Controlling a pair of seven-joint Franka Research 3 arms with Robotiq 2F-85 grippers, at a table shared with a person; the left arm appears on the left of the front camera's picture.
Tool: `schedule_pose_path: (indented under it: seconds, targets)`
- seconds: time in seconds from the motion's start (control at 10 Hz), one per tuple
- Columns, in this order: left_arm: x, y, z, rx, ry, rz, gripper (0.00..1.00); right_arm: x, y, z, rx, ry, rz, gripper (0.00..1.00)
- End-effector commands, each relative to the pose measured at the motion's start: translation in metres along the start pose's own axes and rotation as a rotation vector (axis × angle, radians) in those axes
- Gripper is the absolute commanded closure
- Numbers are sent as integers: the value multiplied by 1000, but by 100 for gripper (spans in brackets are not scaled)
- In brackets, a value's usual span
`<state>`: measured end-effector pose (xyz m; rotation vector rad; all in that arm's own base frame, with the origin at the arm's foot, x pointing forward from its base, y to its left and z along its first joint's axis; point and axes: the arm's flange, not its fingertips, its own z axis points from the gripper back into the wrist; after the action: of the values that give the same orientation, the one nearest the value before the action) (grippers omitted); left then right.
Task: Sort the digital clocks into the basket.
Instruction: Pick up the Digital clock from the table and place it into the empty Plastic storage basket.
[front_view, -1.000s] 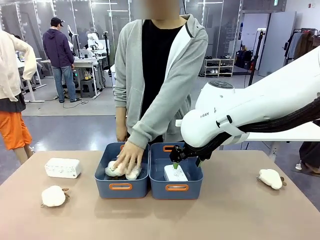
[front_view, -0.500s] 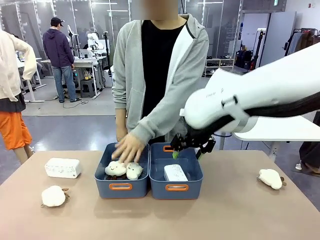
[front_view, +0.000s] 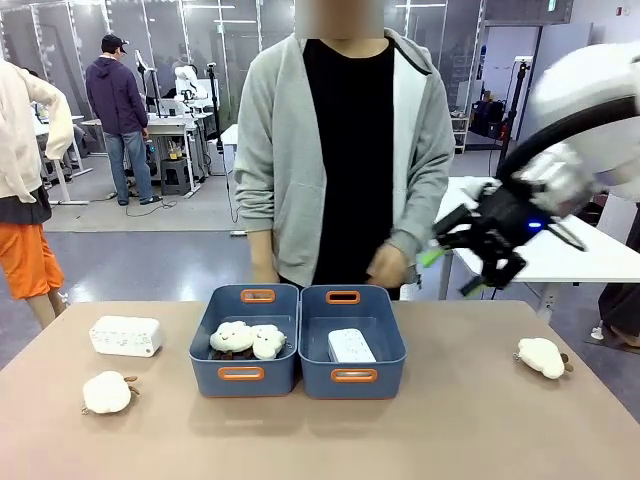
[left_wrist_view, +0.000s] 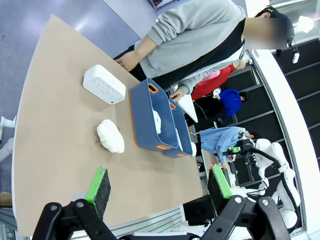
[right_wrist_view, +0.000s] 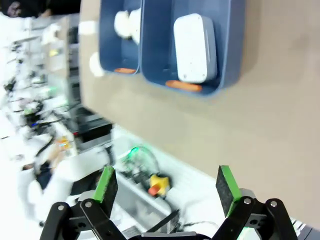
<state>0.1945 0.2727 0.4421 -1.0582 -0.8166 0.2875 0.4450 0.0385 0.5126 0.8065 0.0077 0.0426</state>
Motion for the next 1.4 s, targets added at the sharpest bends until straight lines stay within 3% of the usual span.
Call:
schedule_pose_path:
  seconds: [0.0,0.4,0.6,0.7,0.8,1.0,1.2,1.3]
  targets:
    - [2,-1,1,-21,-8,-14,0,-7,-53,41,177,30,-21,0]
    - [2,-1,1,-21,-8,-14,0,-62,-175,114,485,-229,62,0]
    - [2,-1,1,-21,-8,-14,0,-64,-221,115,690,-427,-13,0]
    - [2,-1,1,-21,-8,-14,0,-57,-233,108,737,-478,-55,0]
    - [2,-1,1,-21,-8,-14,0,-78,-212,127,571,-363,-37,0]
    - [0,0,0,0,0,0,0,-78,-212,127,571,-363,-37,0]
    - [13,-68,-2,-4,139,-262,0,-78,-212,127,571,-363,-37,0]
    - [25,-95,-16,115,271,-456,0,-78,-212,127,571,-363,-37,0]
